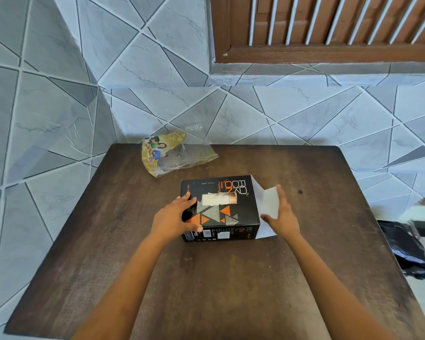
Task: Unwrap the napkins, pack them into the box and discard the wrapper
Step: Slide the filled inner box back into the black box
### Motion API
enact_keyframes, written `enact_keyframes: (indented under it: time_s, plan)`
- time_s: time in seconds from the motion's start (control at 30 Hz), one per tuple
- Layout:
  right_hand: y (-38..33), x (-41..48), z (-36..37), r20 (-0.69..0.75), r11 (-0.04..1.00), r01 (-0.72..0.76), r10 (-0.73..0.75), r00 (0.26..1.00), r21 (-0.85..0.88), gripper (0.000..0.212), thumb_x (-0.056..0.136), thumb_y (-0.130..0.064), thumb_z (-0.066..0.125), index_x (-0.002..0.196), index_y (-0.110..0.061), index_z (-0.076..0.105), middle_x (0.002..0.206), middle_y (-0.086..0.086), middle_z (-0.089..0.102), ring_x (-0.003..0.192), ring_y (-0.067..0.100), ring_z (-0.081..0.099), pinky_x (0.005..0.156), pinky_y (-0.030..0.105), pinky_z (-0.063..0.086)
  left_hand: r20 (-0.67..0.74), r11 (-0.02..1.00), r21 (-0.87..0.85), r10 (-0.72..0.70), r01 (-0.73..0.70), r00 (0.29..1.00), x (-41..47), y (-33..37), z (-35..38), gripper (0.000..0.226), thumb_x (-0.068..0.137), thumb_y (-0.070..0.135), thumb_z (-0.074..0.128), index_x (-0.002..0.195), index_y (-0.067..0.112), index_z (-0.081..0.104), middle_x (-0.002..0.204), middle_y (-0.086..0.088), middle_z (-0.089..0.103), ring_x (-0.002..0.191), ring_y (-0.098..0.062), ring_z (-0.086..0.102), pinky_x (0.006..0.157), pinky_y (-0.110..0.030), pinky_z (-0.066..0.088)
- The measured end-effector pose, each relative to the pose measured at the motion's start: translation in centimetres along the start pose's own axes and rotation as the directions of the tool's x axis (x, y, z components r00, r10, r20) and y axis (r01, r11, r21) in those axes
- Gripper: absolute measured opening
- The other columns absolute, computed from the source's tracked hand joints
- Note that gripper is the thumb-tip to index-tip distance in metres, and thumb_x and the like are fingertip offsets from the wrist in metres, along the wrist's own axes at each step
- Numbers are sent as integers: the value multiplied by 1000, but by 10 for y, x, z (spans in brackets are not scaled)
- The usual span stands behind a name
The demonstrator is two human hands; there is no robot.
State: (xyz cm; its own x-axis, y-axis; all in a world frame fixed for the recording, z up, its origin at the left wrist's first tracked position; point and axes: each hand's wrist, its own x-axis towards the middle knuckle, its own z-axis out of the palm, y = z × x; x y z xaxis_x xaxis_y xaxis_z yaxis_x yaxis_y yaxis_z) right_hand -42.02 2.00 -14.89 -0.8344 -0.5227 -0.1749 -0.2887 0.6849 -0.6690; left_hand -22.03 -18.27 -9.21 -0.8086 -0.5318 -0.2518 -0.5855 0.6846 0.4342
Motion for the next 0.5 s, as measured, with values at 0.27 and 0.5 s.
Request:
enact_keyframes:
  time_s: [0.27,0.5]
  plan:
    - [-26,5,-15,253,969,239,-215,943,-68,77,84,-6,49,145,-30,9,146,16,29,116,39,50,91,45,46,-18,1000,-2,-20,20,1000,-2,9,3,87,69,53,70,142,32,28,155,12,15,144,-12,11,110,-46,30]
    - [-21,1,-30,310,957,-11,-82,947,289,49,96,-17,36,142,-32,27,151,0,28,139,22,25,112,38,22,-15,1000,-29,-4,4,1000,-3,7,4,87,69,52,70,142,32,28,155,13,15,144,-11,11,110,-47,28]
